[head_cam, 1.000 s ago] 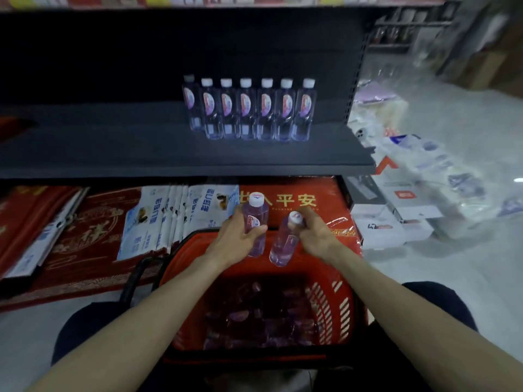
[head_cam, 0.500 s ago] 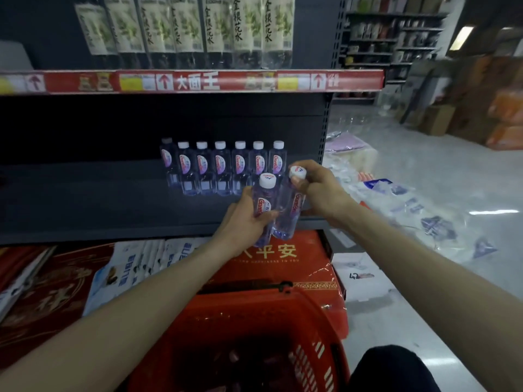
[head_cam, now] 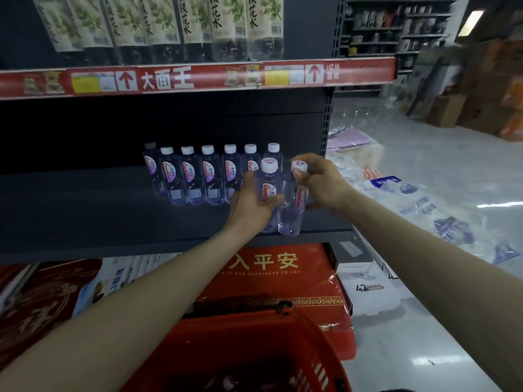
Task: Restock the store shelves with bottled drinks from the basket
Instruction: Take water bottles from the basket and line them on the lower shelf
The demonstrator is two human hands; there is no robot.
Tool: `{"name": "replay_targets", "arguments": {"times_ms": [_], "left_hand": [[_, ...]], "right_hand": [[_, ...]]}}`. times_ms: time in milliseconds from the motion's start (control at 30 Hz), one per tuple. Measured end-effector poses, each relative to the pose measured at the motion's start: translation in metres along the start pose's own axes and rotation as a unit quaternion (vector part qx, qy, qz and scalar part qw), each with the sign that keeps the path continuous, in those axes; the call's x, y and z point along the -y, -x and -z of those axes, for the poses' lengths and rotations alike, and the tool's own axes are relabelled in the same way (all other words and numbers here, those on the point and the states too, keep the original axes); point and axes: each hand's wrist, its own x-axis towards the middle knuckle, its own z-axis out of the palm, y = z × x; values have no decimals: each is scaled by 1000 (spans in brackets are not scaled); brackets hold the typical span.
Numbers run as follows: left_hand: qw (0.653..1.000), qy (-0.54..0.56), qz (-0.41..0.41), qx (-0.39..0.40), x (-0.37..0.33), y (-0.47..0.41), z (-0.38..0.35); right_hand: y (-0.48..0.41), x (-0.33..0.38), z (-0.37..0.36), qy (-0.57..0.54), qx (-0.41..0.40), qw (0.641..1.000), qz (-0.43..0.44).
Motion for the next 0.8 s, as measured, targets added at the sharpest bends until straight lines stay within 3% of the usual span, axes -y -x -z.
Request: {"name": "replay_targets", "arguments": {"times_ms": [367,533,700,800], "left_hand": [[998,3,54,-22,21,-28,-36],[999,-5,52,-16,29,-29,-40],[996,-20,86,22,52,-19,-40],[995,-34,96,18,63,-13,-45]], "right_hand": [[-50,-33,-11,61,-20,998,4],[-41,-44,-14,6,-19,1000,25],[-18,-92,-26,-78,21,995,-65],[-11,-116,-34,-4,2,996,-87]]}}
